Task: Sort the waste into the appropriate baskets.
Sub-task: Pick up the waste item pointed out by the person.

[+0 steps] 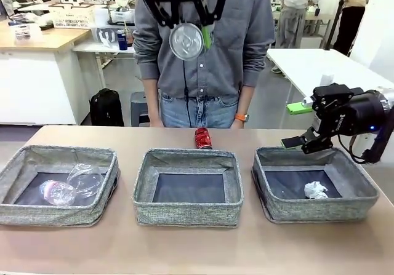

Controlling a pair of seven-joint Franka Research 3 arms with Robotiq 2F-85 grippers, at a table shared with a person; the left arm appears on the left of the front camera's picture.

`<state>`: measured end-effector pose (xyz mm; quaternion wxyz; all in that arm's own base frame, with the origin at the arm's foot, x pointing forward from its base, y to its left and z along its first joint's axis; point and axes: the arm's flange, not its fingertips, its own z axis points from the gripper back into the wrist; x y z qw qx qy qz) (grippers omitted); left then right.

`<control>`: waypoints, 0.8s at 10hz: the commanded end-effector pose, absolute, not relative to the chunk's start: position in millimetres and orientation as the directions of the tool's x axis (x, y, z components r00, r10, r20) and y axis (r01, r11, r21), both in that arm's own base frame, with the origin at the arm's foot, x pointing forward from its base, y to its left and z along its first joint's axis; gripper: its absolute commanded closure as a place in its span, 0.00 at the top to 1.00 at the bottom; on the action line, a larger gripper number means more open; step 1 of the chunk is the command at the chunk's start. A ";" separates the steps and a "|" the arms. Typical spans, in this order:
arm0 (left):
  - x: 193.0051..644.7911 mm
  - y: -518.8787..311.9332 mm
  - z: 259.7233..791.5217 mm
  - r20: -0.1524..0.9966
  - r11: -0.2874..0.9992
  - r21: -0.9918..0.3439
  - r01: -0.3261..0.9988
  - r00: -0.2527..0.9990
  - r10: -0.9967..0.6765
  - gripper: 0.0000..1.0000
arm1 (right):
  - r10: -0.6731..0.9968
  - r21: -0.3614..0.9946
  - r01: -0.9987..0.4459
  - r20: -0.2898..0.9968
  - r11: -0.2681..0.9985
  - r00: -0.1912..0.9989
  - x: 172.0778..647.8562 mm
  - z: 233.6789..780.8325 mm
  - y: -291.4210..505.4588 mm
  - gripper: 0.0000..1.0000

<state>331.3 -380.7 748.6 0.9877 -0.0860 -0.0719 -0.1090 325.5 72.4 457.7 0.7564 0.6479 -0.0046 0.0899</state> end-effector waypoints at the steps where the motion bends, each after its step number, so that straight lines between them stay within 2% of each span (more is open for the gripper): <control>1: 323.8 -381.6 773.7 0.210 0.970 -0.169 0.173 0.968 -0.136 0.38 | 0.129 0.979 -0.158 0.141 0.128 0.982 325.4 459.0 72.3 1.00; 2: 331.3 -380.7 748.6 0.161 0.961 -0.154 0.228 0.966 -0.203 0.38 | 0.129 0.979 -0.158 0.141 0.128 0.982 325.4 459.0 72.3 1.00; 8: 331.3 -380.7 748.6 0.161 0.961 -0.154 0.228 0.966 -0.203 0.38 | 0.129 0.979 -0.158 0.141 0.128 0.982 325.4 459.0 72.3 1.00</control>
